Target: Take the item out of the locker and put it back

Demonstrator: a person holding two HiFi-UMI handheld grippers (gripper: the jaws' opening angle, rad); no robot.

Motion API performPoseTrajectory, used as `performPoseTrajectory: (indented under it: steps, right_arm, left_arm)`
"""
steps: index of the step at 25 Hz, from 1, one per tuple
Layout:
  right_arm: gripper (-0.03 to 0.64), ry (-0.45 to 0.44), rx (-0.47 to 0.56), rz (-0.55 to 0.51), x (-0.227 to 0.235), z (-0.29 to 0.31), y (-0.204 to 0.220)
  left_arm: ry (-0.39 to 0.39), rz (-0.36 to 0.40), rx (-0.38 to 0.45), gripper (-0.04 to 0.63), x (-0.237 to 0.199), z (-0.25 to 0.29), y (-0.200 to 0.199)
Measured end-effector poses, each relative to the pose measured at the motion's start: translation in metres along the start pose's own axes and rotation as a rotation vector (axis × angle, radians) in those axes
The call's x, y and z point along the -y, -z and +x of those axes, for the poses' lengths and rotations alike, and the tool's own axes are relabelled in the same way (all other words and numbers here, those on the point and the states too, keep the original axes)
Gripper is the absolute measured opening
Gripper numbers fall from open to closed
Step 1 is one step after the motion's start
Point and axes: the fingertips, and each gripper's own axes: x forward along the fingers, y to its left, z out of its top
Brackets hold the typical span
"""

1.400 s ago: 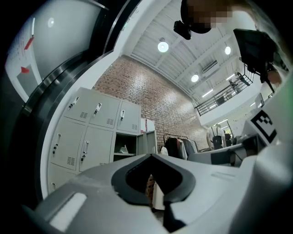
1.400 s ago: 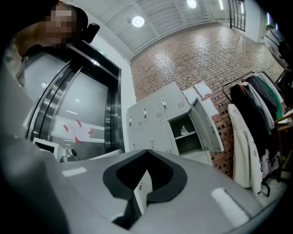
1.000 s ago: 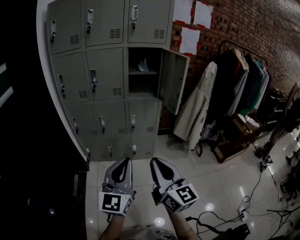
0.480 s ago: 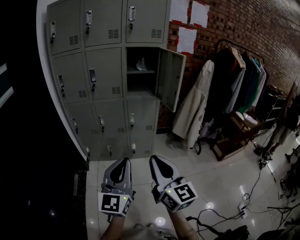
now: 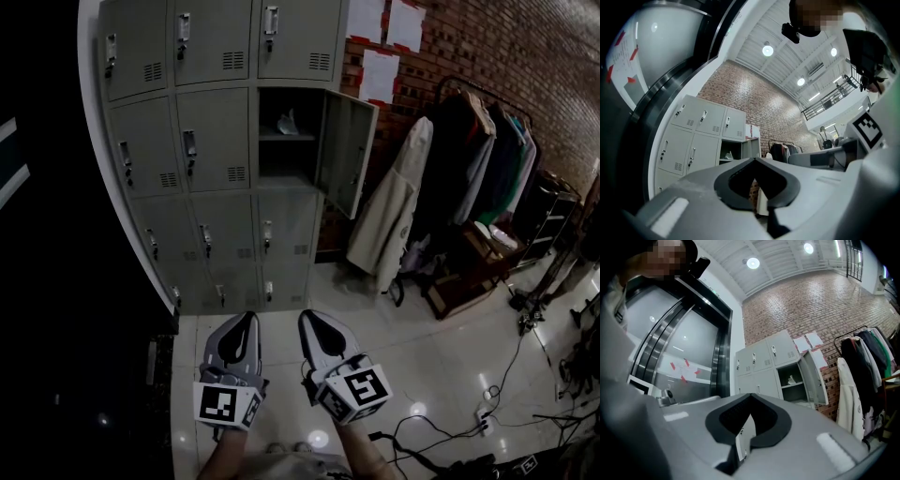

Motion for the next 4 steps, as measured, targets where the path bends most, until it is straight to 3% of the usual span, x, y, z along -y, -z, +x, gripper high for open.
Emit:
performPoseTrajectory:
  steps: [4]
  right_arm:
    - [0.002,0.000,-0.002,0.003,-0.0016,-0.0006,0.0030]
  left_arm:
    - [-0.005,-0.005,-0.005,0.006,-0.0025,-0.0033,0.0040]
